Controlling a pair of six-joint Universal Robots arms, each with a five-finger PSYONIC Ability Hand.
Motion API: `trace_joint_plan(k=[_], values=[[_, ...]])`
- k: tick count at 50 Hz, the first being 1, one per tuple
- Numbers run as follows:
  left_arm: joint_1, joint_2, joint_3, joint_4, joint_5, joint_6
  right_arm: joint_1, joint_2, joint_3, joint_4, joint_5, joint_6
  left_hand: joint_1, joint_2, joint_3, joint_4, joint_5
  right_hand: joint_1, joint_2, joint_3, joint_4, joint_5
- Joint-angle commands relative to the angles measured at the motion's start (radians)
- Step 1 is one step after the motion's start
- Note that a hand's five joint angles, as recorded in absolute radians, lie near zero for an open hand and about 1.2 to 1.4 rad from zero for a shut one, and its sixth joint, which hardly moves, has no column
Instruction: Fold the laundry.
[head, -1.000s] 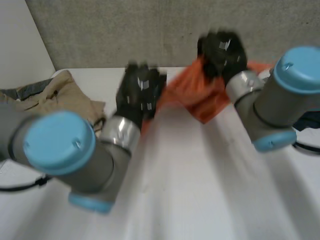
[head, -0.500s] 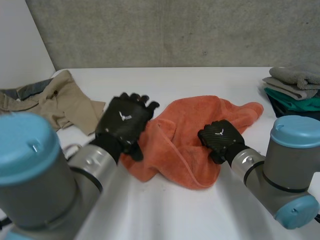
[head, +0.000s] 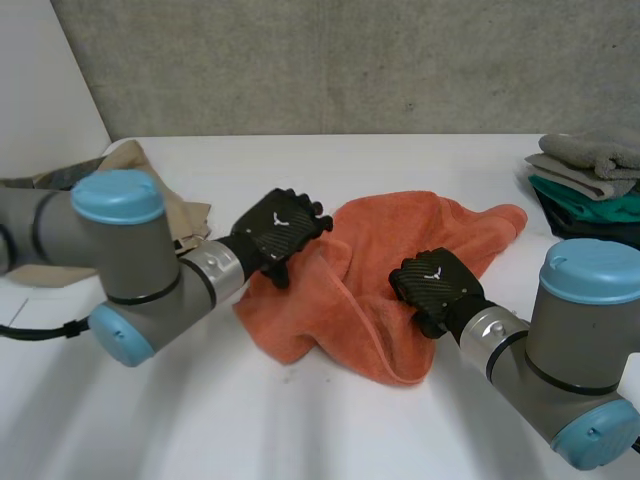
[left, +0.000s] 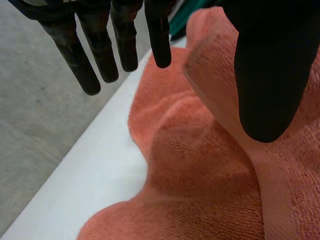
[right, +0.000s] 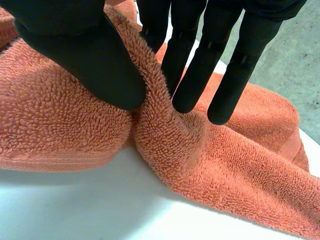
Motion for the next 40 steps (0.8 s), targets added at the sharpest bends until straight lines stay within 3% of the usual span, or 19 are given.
trace_joint_plan(k=[1,6,12,13,14,15,17,26,34,40], values=[[-0.028,-0.081,0.066,-0.04,-0.004,0.018,-0.001,0.0,-0.003,-0.001,0.01,0.0,0.412,0.413,0.414,0.412,0.408,0.267,0.221,0.206,0.195,0.208],[-0.047,-0.081,0.035,-0.04,0.002,0.016,-0.005,0.0,-0.011,-0.001,0.011,0.0,0.961,0.962,0.963,0.961,0.957,0.267,0.221,0.206,0.195,0.208],[-0.041,0.005,0.003,-0.023,-0.037,0.007,-0.015,-0.003,-0.028,-0.001,0.016,0.007,1.009,1.01,1.011,1.008,1.004,0.267,0.221,0.206,0.195,0.208],[-0.039,0.022,-0.002,-0.023,-0.048,0.006,-0.019,-0.003,-0.034,-0.001,0.016,0.01,1.009,1.01,1.011,1.008,1.004,0.161,0.114,0.099,0.089,0.101],[-0.038,0.037,-0.007,-0.025,-0.062,0.006,-0.022,-0.003,-0.039,-0.001,0.017,0.016,1.009,1.01,1.011,1.008,1.004,-0.099,-0.145,-0.161,-0.171,-0.159],[-0.036,0.053,-0.013,-0.026,-0.076,0.004,-0.028,-0.005,-0.052,0.008,0.021,0.021,1.009,1.01,1.011,1.008,1.004,-0.642,-0.689,-0.704,-0.714,-0.702],[-0.038,0.105,-0.043,-0.029,-0.115,0.002,-0.038,-0.009,-0.068,0.011,0.022,0.019,1.009,1.01,1.011,1.008,1.004,-0.954,-1.001,-1.016,-1.026,-1.014],[-0.065,0.34,-0.191,-0.023,-0.182,0.004,-0.18,-0.164,-0.114,0.129,0.017,0.026,1.009,1.01,1.011,1.008,1.004,-0.954,-1.001,-1.016,-1.026,-1.014],[-0.104,0.498,-0.226,-0.034,-0.326,0.004,-0.289,-0.186,-0.123,0.415,-0.001,0.021,1.009,1.01,1.011,1.008,1.004,-0.891,-0.938,-0.953,-0.963,-0.951],[-0.125,0.59,-0.214,-0.04,-0.407,-0.039,-0.323,-0.187,-0.014,0.439,-0.051,0.03,1.009,1.01,1.011,1.008,1.004,-0.903,-0.949,-0.965,-0.975,-0.963]])
